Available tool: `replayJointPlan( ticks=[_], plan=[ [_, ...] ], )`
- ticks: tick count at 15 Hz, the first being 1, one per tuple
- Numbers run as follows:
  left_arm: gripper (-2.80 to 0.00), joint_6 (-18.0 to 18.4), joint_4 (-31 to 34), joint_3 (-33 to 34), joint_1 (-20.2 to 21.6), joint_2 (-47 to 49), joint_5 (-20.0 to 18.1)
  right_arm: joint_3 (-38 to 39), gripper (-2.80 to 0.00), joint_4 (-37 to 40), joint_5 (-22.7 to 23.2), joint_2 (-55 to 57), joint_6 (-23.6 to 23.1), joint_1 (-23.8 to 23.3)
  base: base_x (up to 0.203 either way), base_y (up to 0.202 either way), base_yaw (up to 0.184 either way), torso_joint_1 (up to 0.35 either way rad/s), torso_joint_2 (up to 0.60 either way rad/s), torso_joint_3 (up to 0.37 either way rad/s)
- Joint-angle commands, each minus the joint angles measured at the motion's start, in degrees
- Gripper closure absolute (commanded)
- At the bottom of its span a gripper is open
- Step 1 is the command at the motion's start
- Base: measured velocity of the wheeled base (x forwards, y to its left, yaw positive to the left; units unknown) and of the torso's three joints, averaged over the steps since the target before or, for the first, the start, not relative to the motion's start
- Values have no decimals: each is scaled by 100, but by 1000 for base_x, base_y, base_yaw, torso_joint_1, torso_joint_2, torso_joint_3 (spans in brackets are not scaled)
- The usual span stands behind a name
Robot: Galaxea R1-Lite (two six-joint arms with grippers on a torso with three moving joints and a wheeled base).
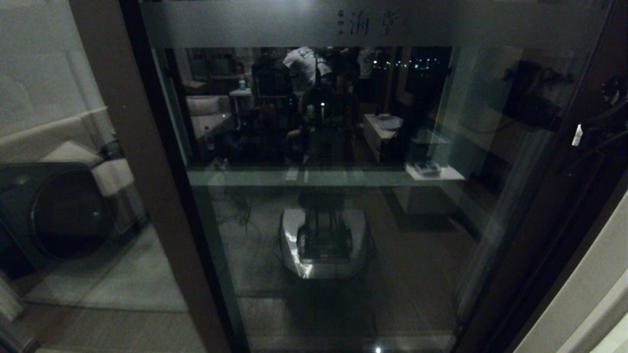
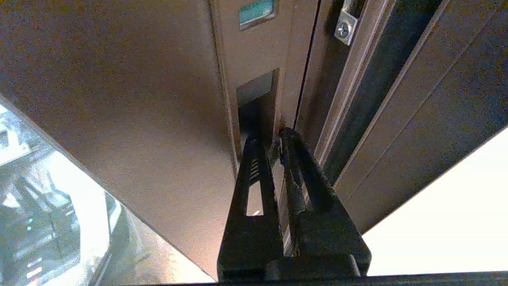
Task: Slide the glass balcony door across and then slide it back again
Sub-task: Close the slid door
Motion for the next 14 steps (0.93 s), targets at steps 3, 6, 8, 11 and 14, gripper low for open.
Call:
replayJointPlan(
  ticks=[3, 6, 8, 11, 14],
  plan=[
    [0, 2, 0, -1, 1, -1, 2, -39, 0, -42, -11, 86, 2, -24, 0, 0, 0, 0, 0, 0],
    [0, 2, 2, -1, 1, -1, 2, -45, 0, -42, -15, 109, 2, -32, 0, 0, 0, 0, 0, 0],
    [0, 2, 0, -1, 1, -1, 2, -54, 0, -42, -15, 148, -2, -41, 0, 0, 0, 0, 0, 0],
    [0, 2, 0, -1, 1, -1, 2, -80, 0, -42, -19, 165, -6, -50, 0, 0, 0, 0, 0, 0],
    [0, 2, 0, -1, 1, -1, 2, -89, 0, -42, -19, 192, -7, -59, 0, 0, 0, 0, 0, 0]
  ],
)
